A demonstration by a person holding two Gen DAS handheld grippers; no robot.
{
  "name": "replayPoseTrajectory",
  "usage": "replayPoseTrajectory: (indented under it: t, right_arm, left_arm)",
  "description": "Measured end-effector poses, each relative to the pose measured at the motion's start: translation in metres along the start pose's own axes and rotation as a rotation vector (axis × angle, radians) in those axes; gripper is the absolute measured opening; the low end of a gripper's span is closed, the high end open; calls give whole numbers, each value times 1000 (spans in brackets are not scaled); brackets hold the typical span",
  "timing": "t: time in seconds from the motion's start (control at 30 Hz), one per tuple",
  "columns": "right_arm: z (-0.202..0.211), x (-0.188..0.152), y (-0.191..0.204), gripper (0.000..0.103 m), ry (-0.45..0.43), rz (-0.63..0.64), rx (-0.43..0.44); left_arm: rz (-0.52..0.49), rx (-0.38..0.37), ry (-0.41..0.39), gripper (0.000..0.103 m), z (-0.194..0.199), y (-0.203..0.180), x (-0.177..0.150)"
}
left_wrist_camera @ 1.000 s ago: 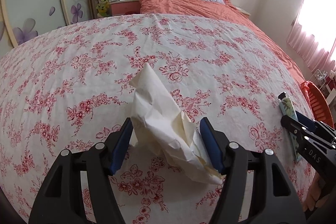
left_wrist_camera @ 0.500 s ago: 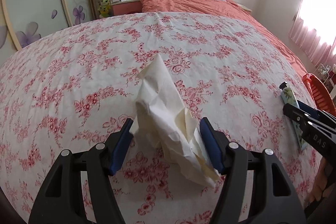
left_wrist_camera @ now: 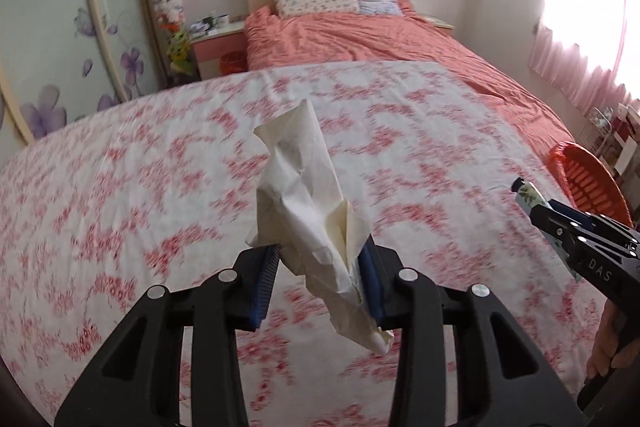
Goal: Collect trash
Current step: 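Carry the tissue and lotion tube over the orange basket and open both tools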
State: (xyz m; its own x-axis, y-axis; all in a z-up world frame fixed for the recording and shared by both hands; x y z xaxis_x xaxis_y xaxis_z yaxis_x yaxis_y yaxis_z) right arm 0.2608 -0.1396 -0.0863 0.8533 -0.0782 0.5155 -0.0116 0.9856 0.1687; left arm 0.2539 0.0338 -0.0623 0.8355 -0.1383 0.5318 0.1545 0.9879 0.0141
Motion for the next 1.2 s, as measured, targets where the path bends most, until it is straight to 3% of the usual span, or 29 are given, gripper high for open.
replayPoseTrajectory:
  t: [0.33, 0.63, 0.97, 1.2]
  right_arm:
    - [29, 0, -30, 29, -73, -57, 5]
    - [88, -2, -97, 29, -203, -180, -31]
    - [135, -20, -196, 29, -300, -364, -108]
    - [139, -31, -235, 29, -318, -432, -139]
  left_arm:
    - [-96, -80, -16, 39, 6, -58, 18]
    - [-203, -218, -42, 39, 15, -141, 41]
    - [-432, -406, -75, 39, 22, -260, 54]
    - [-582, -476, -15, 39, -7, -312, 57]
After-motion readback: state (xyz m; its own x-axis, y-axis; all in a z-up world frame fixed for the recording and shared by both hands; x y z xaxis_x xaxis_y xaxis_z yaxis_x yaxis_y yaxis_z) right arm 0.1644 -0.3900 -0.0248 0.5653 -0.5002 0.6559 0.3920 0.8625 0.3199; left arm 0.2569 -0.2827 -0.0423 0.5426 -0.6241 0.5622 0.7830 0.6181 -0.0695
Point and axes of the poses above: each gripper's, at about its wrist camera, not at the fingertips, and z roughly against the way its jaws point, y to its left, x to its top, the point moved 2 cm from there along -z, roughly the way its jaws point, and after that the axes turned 12 degrees about y, right-handed, at the moved point
